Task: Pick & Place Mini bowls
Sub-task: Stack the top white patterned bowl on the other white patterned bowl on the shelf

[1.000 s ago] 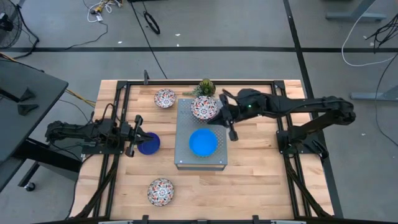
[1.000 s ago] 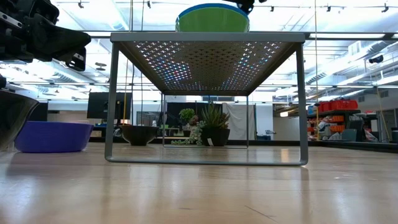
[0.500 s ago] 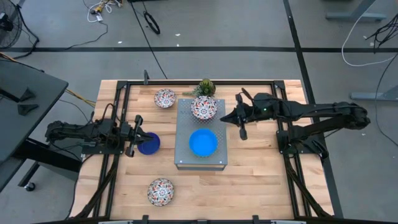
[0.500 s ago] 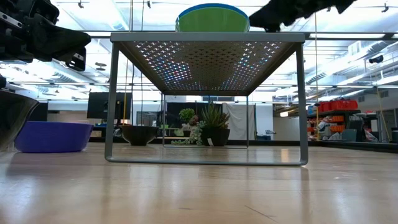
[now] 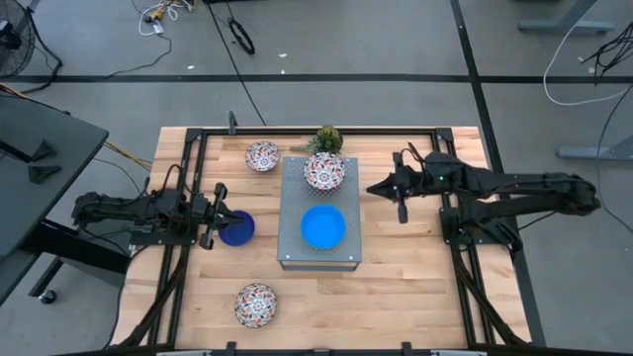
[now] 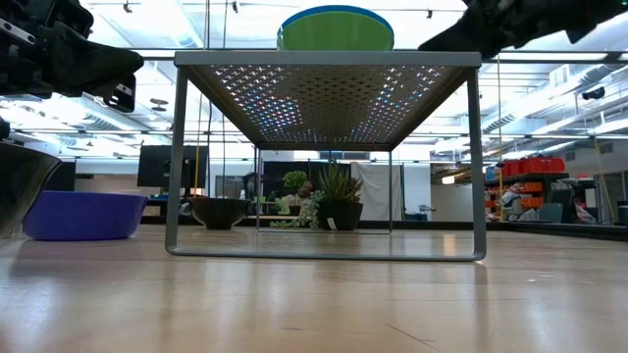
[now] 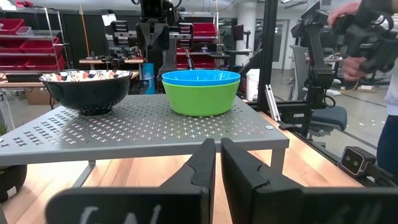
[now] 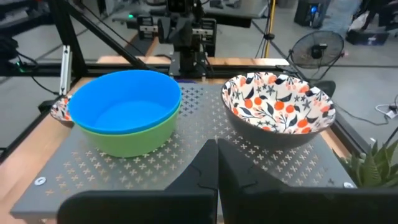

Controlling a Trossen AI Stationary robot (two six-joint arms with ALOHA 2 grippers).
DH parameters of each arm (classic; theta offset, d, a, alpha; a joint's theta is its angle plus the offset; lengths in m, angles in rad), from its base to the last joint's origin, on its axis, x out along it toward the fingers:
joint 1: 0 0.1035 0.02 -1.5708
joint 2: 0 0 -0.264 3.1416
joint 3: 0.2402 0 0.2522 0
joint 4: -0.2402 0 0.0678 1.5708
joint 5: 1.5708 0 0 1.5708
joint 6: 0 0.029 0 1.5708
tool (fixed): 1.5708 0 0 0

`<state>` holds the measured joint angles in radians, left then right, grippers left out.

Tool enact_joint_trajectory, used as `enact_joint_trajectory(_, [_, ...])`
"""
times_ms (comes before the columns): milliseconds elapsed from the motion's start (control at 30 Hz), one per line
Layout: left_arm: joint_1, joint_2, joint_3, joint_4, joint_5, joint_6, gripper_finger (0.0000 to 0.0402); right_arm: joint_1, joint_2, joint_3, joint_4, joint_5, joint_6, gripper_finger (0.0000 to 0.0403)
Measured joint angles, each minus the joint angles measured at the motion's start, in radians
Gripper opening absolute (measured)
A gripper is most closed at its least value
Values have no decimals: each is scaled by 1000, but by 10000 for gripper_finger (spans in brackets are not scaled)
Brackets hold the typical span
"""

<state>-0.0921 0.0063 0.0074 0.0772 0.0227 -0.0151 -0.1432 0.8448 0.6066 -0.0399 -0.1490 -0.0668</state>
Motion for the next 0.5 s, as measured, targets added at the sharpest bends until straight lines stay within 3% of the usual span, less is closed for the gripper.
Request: enact_joint_trajectory(500, [0, 0, 0, 0, 0, 0, 30, 0, -199, -200, 117, -1, 70, 0])
